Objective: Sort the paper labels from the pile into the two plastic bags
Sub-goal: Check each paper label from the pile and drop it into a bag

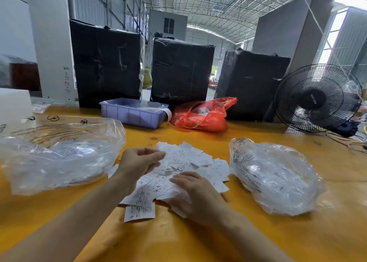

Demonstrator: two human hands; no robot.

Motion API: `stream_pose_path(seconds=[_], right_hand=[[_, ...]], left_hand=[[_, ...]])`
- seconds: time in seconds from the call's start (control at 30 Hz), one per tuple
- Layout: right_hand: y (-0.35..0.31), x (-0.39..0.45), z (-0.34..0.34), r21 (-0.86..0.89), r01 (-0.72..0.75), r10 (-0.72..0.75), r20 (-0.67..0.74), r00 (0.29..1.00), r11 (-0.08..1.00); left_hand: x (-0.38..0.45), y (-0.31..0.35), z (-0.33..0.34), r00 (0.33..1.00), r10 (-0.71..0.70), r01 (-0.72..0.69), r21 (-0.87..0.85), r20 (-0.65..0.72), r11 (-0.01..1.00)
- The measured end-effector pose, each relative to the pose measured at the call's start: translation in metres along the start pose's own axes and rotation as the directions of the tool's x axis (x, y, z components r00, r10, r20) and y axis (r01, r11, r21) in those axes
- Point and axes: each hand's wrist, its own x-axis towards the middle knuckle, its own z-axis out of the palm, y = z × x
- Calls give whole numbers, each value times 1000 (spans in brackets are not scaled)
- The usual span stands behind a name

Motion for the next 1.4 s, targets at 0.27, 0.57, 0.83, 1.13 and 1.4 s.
stream_pose_path(seconds=[0.27, 0.57, 0.83, 1.13, 1.4], right_hand=[[5, -1, -11, -153, 24, -21, 19, 1000, 988], [44, -5, -22, -34, -298, 289, -159, 944, 954], [50, 3, -11, 106, -317, 327, -103, 939, 942], [30, 4, -18, -101, -345, 325, -173, 930, 933], [26, 2, -16, 190, -407, 440, -185, 879, 894]], left_hand=[[-1, -5, 4, 998, 5, -6, 17, 61, 1000], [-2, -11, 6, 997, -5, 0, 65, 71, 998], [-4, -15, 12, 993, -15, 0, 133, 116, 991], [-6, -18, 13, 993, -2, -17, 160, 121, 987], [-8, -17, 14, 992, 10, -29, 154, 126, 988]])
